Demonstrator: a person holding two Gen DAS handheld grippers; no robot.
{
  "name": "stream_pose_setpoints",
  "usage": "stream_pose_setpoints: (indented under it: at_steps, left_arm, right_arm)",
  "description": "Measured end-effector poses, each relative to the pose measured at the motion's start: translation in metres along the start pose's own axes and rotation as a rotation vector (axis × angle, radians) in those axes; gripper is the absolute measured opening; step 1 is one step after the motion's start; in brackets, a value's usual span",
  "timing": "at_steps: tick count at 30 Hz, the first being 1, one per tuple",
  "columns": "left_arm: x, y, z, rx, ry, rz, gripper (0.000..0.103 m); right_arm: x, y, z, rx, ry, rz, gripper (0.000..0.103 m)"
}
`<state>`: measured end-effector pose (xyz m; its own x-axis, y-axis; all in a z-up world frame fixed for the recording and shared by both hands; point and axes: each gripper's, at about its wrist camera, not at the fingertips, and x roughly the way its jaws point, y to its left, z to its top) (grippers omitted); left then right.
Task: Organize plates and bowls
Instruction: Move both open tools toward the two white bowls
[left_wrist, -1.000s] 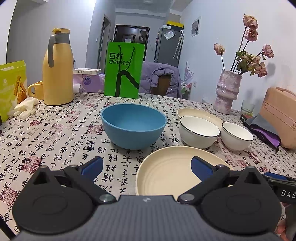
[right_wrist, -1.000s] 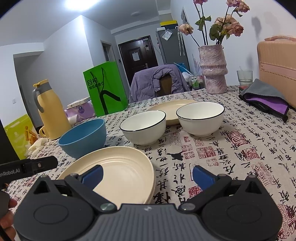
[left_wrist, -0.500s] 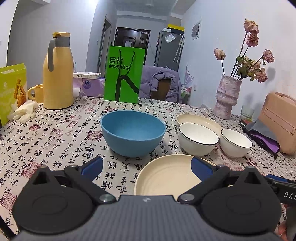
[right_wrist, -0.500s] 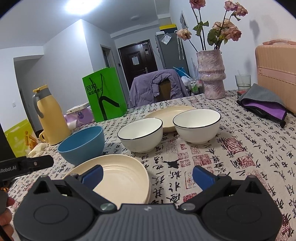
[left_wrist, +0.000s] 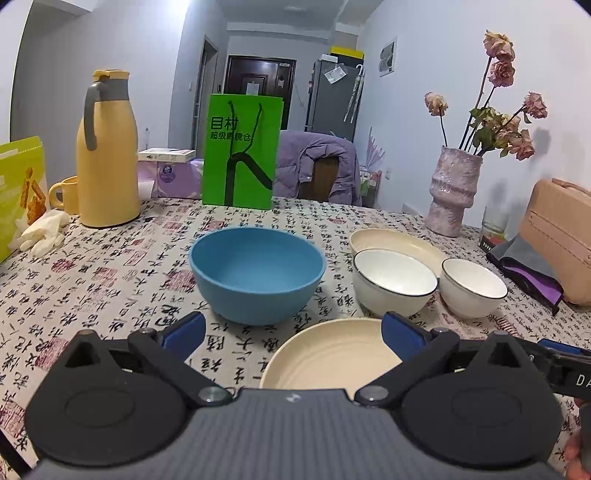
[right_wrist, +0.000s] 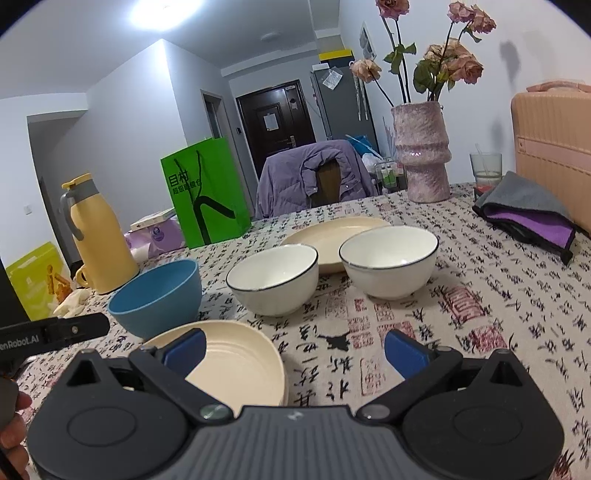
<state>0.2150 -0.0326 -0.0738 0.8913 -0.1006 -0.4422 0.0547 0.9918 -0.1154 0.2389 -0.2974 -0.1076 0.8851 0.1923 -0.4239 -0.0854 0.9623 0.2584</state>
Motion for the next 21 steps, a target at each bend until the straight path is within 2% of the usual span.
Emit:
stream_pose_setpoints:
  at_steps: [14,21]
  left_arm:
    - [0.012,-0.032,0.044,0.004,-0.054,-0.025,0.103]
    - [0.035,-0.045,0.075,-0.035,-0.032,-0.039,0.103]
  right_arm:
    - [0.017,-0.020,0.062,-0.003,-0.017,0.021,0.103]
    - [0.037,-0.040,0.098,0.008,-0.019,-0.003,0.103]
